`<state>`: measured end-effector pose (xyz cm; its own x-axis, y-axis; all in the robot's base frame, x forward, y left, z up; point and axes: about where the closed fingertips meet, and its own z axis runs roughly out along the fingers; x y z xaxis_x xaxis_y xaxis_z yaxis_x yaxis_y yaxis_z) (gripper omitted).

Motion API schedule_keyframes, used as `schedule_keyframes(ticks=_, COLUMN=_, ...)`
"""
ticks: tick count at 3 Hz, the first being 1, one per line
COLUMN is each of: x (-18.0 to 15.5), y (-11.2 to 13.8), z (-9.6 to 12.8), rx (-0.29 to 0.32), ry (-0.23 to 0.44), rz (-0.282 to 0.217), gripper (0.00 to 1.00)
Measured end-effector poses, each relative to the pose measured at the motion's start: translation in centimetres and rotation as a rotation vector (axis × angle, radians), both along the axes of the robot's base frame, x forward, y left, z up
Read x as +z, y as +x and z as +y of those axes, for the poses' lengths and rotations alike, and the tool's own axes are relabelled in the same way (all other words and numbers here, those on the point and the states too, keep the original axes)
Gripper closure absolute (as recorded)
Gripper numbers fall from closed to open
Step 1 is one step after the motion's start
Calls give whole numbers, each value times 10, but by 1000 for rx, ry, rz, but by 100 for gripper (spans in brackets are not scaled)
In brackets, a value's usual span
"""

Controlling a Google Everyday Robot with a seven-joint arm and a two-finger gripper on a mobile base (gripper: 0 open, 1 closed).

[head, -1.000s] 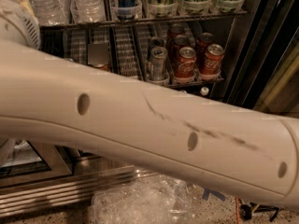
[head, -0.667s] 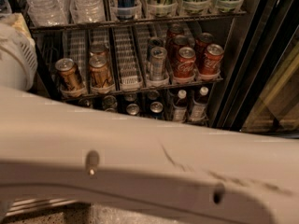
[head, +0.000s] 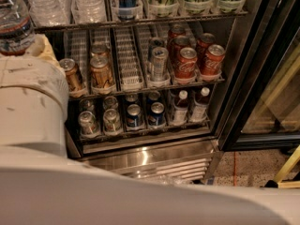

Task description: Pick water bottle from top shelf of fridge

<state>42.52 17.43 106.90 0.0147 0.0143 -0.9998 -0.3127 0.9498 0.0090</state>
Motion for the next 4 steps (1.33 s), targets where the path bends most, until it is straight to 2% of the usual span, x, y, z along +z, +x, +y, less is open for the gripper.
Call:
schedule_keyframes(ticks=1, x=-13, y=3, z=-16, rx=-20, ry=1, rz=4, gripper=100)
schedule_keyframes(ticks=2, x=-18, y=17, z=-38, rx=-108, ry=2, rz=-2, gripper=100)
schedule_keyframes(ticks=4, x=-31, y=31, z=-68, rx=-255, ry=19, rz=2, gripper=100)
